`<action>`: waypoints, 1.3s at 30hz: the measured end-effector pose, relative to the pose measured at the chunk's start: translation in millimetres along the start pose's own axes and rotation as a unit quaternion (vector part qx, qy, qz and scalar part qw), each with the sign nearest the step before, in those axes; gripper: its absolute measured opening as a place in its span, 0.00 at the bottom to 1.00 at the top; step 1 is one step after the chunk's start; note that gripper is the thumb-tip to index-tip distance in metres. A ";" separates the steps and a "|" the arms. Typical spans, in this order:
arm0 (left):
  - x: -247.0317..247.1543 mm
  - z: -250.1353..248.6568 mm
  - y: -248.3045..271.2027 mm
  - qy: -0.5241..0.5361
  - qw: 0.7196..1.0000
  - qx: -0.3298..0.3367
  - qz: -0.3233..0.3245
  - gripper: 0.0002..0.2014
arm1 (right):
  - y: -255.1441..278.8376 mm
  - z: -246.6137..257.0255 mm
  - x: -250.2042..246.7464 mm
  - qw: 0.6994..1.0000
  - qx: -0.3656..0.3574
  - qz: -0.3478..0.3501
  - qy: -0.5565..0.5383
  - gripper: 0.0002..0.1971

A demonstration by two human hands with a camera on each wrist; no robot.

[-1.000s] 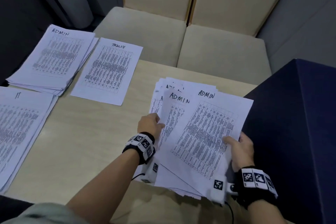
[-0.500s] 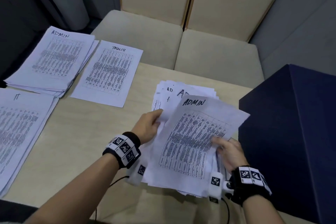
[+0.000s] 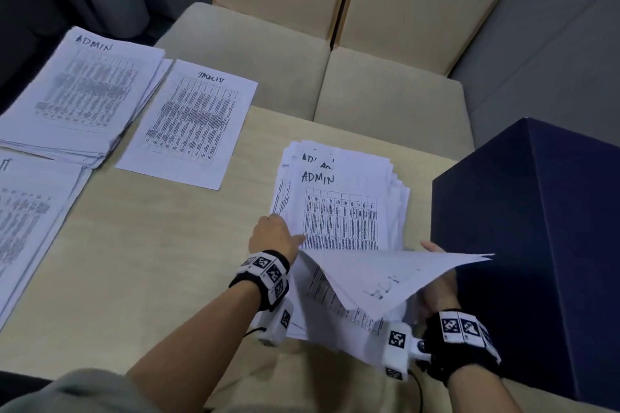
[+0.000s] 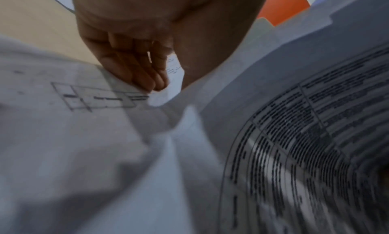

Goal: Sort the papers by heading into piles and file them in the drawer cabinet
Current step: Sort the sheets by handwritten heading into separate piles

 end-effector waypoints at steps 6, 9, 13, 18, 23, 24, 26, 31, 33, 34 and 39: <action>-10.6 -12.3 0.2 0.175 0.977 0.124 0.001 0.07 | 9.8 1.2 13.8 0.996 0.068 0.041 -0.036 0.07; -15.4 -17.3 5.7 0.352 0.920 0.159 0.067 0.09 | 16.9 -10.4 28.6 0.990 0.140 0.014 -0.019 0.18; -30.8 -27.0 13.2 0.436 0.883 0.134 0.114 0.19 | 22.3 12.7 26.5 0.999 0.044 0.029 -0.013 0.08; -48.5 -26.5 5.1 0.475 0.872 0.108 0.052 0.20 | 14.8 13.8 9.7 0.999 -0.017 -0.032 0.019 0.08; -49.7 -1.4 -14.3 0.432 0.900 0.053 0.006 0.10 | 7.8 13.2 -2.3 0.996 -0.037 -0.071 -0.048 0.26; -52.0 -0.7 -14.6 0.420 0.906 0.050 0.004 0.08 | 9.1 14.0 -1.9 0.996 -0.035 -0.057 -0.054 0.25; -52.7 -0.6 -16.5 0.398 0.916 0.047 0.008 0.09 | 12.8 13.5 0.2 0.998 -0.018 -0.024 -0.053 0.16; -53.5 -10.8 -13.5 0.428 0.903 0.034 0.029 0.11 | 13.3 5.8 13.5 0.993 0.000 0.057 -0.099 0.07; -51.4 -17.8 -10.3 0.442 0.894 0.032 0.059 0.09 | 12.5 2.3 21.2 0.989 0.027 0.093 -0.111 0.10; -48.5 -20.9 -9.4 0.445 0.891 0.035 0.082 0.08 | 12.2 0.6 24.1 0.990 0.035 0.099 -0.096 0.11; -36.6 -26.0 -4.1 0.511 0.844 -0.029 0.159 0.14 | 26.9 10.5 31.8 0.992 0.000 0.121 -0.046 0.07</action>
Point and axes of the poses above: each hand's wrist, its own y-axis away from the middle knuckle, its own x-axis out of the palm, z = x × y, the point moved 7 cm from there along -y, towards the middle knuckle, and after that the axes turned 7 degrees about -z, right-handed, at the moved point
